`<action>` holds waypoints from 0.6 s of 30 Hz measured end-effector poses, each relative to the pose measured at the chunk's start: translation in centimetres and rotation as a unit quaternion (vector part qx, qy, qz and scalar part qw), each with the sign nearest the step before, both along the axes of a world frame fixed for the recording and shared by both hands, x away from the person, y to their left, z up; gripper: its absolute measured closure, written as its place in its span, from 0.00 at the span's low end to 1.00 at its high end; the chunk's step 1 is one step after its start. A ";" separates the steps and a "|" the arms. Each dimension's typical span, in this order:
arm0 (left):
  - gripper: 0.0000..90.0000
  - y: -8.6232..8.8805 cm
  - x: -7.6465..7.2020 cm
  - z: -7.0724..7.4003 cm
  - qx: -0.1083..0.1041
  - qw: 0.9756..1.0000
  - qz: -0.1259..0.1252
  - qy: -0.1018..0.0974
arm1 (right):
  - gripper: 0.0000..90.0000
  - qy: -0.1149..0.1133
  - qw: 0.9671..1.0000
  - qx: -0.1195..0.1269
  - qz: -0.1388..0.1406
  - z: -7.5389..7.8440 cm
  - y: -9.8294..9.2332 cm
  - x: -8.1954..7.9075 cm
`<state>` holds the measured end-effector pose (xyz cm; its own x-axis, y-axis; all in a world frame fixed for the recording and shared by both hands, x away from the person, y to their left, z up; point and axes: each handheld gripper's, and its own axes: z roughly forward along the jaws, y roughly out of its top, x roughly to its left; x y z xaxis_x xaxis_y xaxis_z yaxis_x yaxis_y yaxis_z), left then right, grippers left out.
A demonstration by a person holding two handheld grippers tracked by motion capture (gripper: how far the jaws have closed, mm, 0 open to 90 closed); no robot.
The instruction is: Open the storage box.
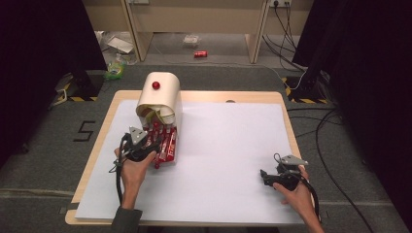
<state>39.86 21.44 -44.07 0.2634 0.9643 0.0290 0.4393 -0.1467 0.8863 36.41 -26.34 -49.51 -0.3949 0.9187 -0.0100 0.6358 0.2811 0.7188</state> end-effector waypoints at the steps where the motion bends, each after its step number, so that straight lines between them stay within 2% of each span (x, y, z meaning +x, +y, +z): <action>1: 0.44 0.1 0.1 0.0 0.001 1.000 0.000 0.002 | 0.16 0.000 1.000 0.000 0.000 0.0 0.0 0.0; 4: 0.45 0.1 0.6 -0.4 0.001 1.000 0.001 0.008 | 0.16 0.000 1.000 0.000 0.000 0.0 0.0 0.0; 14: 0.45 -0.2 0.8 -0.8 0.007 1.000 -0.001 0.015 | 0.16 0.000 1.000 0.000 0.000 0.0 0.0 0.0; 18: 0.45 -0.1 0.8 -0.8 0.002 1.000 0.000 0.016 | 0.16 0.000 1.000 0.000 0.000 0.0 0.0 0.0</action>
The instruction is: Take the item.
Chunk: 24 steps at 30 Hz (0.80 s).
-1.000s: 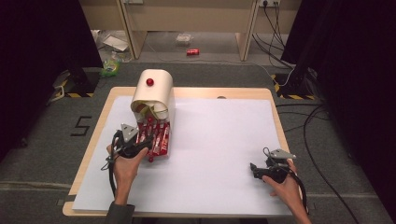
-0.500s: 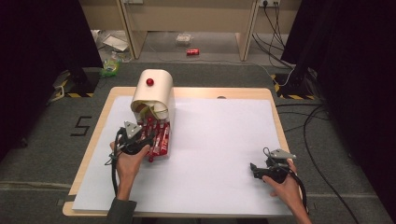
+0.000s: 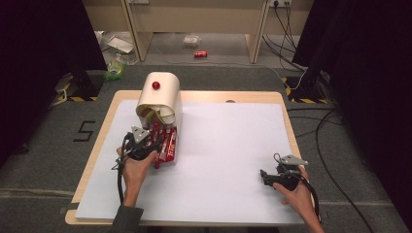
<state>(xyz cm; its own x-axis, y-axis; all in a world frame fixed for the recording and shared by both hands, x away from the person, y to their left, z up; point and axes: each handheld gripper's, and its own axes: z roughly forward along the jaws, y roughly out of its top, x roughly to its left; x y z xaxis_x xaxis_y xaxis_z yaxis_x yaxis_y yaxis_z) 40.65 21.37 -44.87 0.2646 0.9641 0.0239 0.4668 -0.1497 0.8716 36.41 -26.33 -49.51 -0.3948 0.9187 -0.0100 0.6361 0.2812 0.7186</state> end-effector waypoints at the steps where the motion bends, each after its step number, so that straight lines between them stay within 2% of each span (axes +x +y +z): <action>1: 0.45 0.0 0.0 0.0 0.001 1.000 -0.001 0.001 | 0.16 0.000 1.000 0.000 0.000 0.0 0.0 0.0; 6: 0.48 0.0 -0.1 -0.1 0.006 1.000 -0.003 0.008 | 0.16 0.000 1.000 0.000 0.000 0.0 0.0 0.0; 10: 0.54 -0.1 -0.1 -0.2 0.010 1.000 -0.009 0.013 | 0.16 0.000 1.000 0.000 0.000 0.0 0.0 0.0; 17: 0.62 0.1 -0.2 -0.4 0.018 1.000 0.001 0.020 | 0.16 0.000 1.000 0.000 0.001 0.0 0.0 0.0; 24: 0.68 0.1 -0.2 -0.4 0.023 0.999 -0.001 0.023 | 0.16 0.000 1.000 0.000 0.001 0.0 0.0 0.0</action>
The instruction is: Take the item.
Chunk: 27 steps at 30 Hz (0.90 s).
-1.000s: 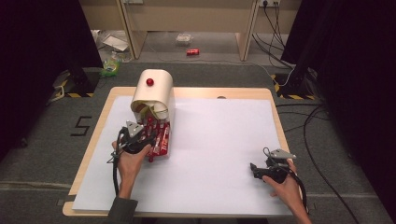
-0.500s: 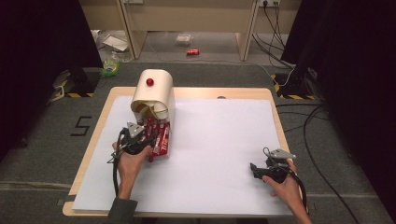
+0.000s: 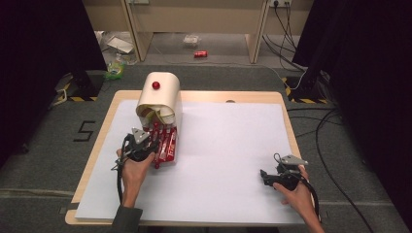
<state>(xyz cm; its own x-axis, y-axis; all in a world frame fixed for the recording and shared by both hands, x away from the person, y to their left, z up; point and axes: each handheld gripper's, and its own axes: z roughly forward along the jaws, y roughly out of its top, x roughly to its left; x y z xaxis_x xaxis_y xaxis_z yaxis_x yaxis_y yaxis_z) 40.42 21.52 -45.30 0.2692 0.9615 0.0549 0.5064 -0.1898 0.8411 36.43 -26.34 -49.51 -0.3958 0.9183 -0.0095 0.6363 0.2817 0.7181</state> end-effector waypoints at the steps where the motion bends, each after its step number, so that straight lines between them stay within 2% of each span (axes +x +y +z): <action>1: 0.70 0.0 0.0 0.0 0.000 1.000 -0.001 0.000 | 0.16 0.000 1.000 0.000 0.000 0.0 0.0 0.0; 4: 0.77 -0.3 -0.1 0.0 -0.006 1.000 -0.012 0.002 | 0.16 0.000 1.000 0.000 0.000 0.0 0.0 0.0; 7: 0.81 -0.5 0.1 -0.3 -0.001 1.000 -0.013 0.006 | 0.16 0.000 1.000 0.000 0.000 0.0 0.0 0.0; 9: 0.82 -0.2 0.2 -0.3 -0.007 1.000 -0.013 0.007 | 0.16 0.000 1.000 0.000 0.000 0.0 0.0 0.0; 13: 0.91 0.3 0.0 -0.3 -0.009 1.000 -0.014 0.001 | 0.16 0.000 1.000 0.000 0.000 0.0 0.0 0.0; 23: 0.93 0.8 -0.3 -0.1 -0.027 0.999 -0.020 -0.008 | 0.16 0.000 1.000 0.000 0.000 0.0 0.0 0.0; 27: 0.93 0.9 -0.6 0.4 -0.045 0.999 -0.028 -0.010 | 0.16 0.000 1.000 -0.001 0.000 0.0 0.0 0.0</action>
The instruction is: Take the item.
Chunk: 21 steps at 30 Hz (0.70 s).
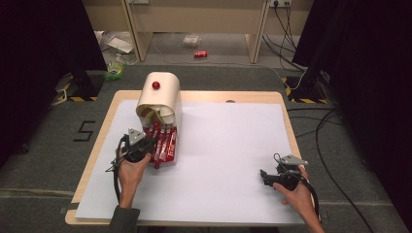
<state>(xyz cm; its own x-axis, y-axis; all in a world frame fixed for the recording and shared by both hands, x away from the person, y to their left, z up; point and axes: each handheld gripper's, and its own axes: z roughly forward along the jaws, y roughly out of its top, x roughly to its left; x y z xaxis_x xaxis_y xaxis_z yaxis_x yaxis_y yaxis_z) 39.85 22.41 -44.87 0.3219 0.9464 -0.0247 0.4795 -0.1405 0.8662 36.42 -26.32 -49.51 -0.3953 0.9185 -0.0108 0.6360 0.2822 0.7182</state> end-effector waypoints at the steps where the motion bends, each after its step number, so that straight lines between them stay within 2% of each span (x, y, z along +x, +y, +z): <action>1: 0.93 0.0 0.0 0.1 -0.001 1.000 -0.002 0.000 | 0.16 0.000 1.000 0.000 0.000 0.0 0.0 0.0; 4: 0.93 0.1 -0.2 0.5 -0.007 1.000 -0.008 0.002 | 0.16 0.000 1.000 0.000 0.000 0.0 0.0 0.0; 8: 0.93 0.2 -0.4 0.8 -0.002 1.000 -0.005 -0.002 | 0.16 0.000 1.000 0.000 0.000 0.0 0.0 0.0; 16: 0.93 0.6 -1.0 1.6 0.013 1.000 -0.011 0.012 | 0.16 0.000 1.000 0.000 0.000 0.0 0.0 0.0; 21: 0.93 1.0 -1.4 1.9 0.014 1.000 -0.015 0.016 | 0.16 0.000 1.000 0.000 0.000 0.0 0.0 0.0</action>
<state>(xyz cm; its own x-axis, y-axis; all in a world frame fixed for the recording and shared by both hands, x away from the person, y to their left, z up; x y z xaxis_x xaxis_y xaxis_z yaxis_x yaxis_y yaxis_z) 38.47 23.43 -43.00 0.3489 0.9371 -0.0091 0.5030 -0.1790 0.8455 36.43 -26.32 -49.51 -0.3959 0.9182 -0.0105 0.6362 0.2825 0.7179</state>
